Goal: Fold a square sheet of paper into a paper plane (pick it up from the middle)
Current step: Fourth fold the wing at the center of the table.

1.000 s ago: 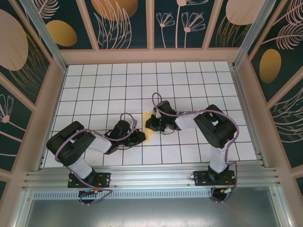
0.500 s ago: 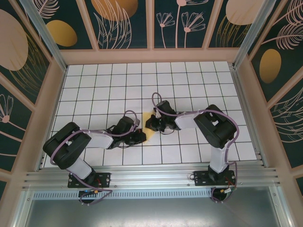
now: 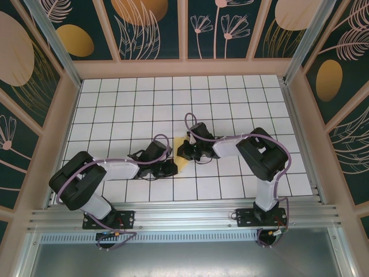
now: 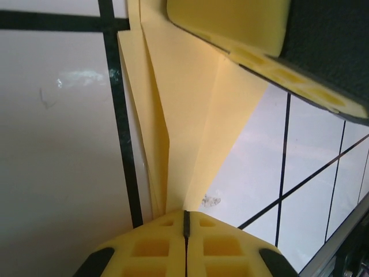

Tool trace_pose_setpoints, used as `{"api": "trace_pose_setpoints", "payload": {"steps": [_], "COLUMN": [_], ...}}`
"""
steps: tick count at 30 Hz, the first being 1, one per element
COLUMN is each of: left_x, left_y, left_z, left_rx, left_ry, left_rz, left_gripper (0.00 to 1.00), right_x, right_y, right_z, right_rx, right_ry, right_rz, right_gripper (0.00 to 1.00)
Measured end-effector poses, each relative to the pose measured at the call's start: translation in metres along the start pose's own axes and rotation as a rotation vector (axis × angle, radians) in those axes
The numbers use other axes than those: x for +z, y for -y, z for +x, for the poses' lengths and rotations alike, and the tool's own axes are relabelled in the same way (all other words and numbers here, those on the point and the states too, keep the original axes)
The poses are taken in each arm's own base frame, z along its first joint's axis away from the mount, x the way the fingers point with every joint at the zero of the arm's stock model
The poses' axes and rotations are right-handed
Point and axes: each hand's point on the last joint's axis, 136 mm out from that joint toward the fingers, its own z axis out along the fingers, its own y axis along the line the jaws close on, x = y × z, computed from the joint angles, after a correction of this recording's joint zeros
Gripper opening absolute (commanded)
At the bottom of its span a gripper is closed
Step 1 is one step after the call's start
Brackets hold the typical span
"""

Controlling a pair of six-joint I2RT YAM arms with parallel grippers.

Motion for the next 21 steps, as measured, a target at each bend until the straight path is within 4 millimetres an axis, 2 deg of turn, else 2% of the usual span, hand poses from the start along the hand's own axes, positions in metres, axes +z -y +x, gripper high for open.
{"api": "trace_pose_setpoints", "payload": {"steps": [7, 10, 13, 16, 18, 21], "left_x": [-0.008, -0.018, -0.034, -0.052, -0.058, -0.055], "left_y": [-0.004, -0.002, 0.009, 0.023, 0.028, 0.034], "left_z": [0.029, 0.032, 0.017, -0.013, -0.028, -0.04], "left_rx": [-0.005, -0.002, 0.015, 0.02, 0.014, 0.009], "left_ry": [-0.086, -0.084, -0.008, 0.121, 0.178, 0.206], "left_rz": [0.011, 0.003, 0.007, 0.02, 0.029, 0.042], "left_gripper": [0.1, 0.08, 0.06, 0.06, 0.06, 0.06], "right_x": [0.0, 0.0, 0.0, 0.0, 0.0, 0.0], "right_y": [0.0, 0.0, 0.0, 0.0, 0.0, 0.0], "right_z": [0.0, 0.0, 0.0, 0.0, 0.0, 0.0], "right_rx": [0.0, -0.001, -0.001, -0.001, -0.001, -0.001], "right_ry": [0.001, 0.001, 0.001, 0.001, 0.001, 0.001], "right_rz": [0.0, 0.0, 0.0, 0.0, 0.0, 0.0], "right_gripper": [0.1, 0.11, 0.1, 0.1, 0.1, 0.1]}}
